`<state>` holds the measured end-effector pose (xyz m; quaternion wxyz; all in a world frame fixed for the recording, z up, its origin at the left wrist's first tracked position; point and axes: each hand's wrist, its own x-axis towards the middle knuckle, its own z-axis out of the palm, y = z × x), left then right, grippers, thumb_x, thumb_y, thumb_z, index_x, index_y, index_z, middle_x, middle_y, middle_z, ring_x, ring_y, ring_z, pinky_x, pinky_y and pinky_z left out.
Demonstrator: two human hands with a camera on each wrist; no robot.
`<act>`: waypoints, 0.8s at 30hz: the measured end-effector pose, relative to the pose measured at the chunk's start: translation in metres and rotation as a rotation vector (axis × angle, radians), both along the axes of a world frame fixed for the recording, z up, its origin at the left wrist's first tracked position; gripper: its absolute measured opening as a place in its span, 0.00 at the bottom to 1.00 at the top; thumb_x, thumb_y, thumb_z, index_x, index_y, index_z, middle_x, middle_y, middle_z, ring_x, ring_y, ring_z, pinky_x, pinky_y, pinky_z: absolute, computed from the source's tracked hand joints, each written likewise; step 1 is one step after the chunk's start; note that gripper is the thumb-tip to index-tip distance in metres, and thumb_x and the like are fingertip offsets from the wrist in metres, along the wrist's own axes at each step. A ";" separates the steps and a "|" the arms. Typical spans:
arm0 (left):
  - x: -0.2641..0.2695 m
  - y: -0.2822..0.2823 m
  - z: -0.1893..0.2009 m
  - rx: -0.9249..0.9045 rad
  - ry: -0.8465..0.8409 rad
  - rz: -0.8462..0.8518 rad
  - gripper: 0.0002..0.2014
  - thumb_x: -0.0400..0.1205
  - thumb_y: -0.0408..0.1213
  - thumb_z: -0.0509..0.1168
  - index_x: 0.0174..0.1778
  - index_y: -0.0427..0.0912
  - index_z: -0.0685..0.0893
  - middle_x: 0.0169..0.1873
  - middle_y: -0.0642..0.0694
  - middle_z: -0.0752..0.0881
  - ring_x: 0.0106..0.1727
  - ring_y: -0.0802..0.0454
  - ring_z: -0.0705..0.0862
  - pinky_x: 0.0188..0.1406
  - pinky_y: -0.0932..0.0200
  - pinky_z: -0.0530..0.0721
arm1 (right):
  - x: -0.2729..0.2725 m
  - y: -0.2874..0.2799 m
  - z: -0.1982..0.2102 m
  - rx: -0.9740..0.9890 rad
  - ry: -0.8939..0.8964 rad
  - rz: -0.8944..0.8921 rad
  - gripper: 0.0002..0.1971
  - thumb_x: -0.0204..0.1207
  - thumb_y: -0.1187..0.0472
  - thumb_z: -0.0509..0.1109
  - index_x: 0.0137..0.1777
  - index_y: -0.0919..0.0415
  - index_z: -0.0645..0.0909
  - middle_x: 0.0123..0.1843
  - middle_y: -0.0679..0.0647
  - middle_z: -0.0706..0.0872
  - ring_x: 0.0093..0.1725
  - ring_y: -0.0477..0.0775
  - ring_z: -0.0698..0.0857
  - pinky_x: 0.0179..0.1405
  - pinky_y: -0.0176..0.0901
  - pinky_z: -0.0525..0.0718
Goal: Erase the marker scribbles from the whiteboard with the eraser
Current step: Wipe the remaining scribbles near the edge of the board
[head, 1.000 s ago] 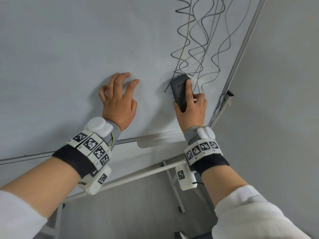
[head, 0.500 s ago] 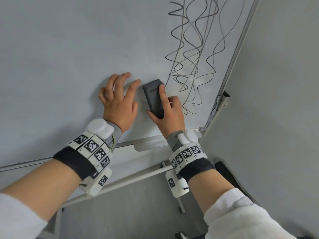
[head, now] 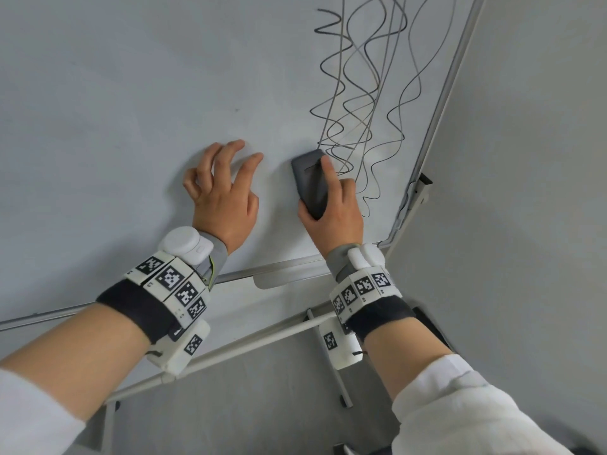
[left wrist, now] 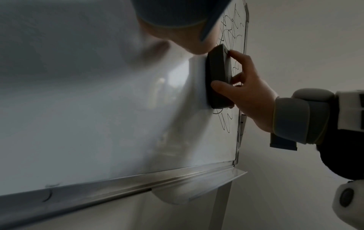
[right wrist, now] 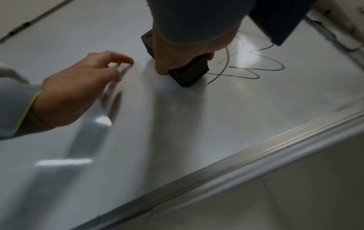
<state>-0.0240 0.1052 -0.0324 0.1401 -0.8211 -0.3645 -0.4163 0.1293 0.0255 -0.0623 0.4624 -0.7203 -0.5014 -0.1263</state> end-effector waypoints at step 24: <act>0.001 0.008 -0.009 0.088 -0.011 0.030 0.29 0.72 0.28 0.62 0.70 0.50 0.72 0.71 0.47 0.62 0.74 0.44 0.58 0.62 0.47 0.56 | 0.010 -0.011 -0.009 -0.148 0.162 -0.035 0.40 0.70 0.53 0.76 0.80 0.46 0.60 0.62 0.50 0.75 0.55 0.56 0.81 0.42 0.48 0.82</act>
